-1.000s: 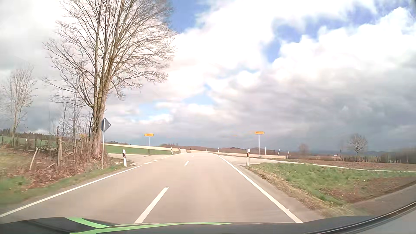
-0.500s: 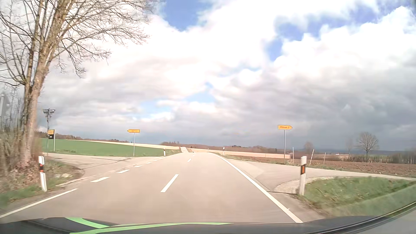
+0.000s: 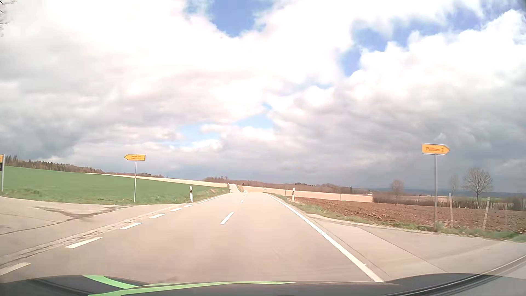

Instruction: Follow the waypoints while adhering to traffic rules and regulations

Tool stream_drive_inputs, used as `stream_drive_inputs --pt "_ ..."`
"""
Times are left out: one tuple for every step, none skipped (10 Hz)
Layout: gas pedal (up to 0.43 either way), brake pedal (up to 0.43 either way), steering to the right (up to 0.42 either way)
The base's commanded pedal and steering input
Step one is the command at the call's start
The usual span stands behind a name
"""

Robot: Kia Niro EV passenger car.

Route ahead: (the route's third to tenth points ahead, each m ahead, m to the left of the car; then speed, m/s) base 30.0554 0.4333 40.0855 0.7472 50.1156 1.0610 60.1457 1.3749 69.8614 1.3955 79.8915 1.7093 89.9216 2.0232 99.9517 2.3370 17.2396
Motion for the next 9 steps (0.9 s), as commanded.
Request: stream_drive_inputs --pt "0.15 0.0 -0.002" --pt "0.15 0.0 -0.002" --pt "0.15 0.0 -0.002" --pt "0.15 0.0 -0.001" --pt "0.15 0.0 -0.001" --pt "0.15 0.0 -0.001" --pt "0.15 0.0 -0.001" --pt "0.15 0.0 -0.001" --pt "0.15 0.0 -0.001"
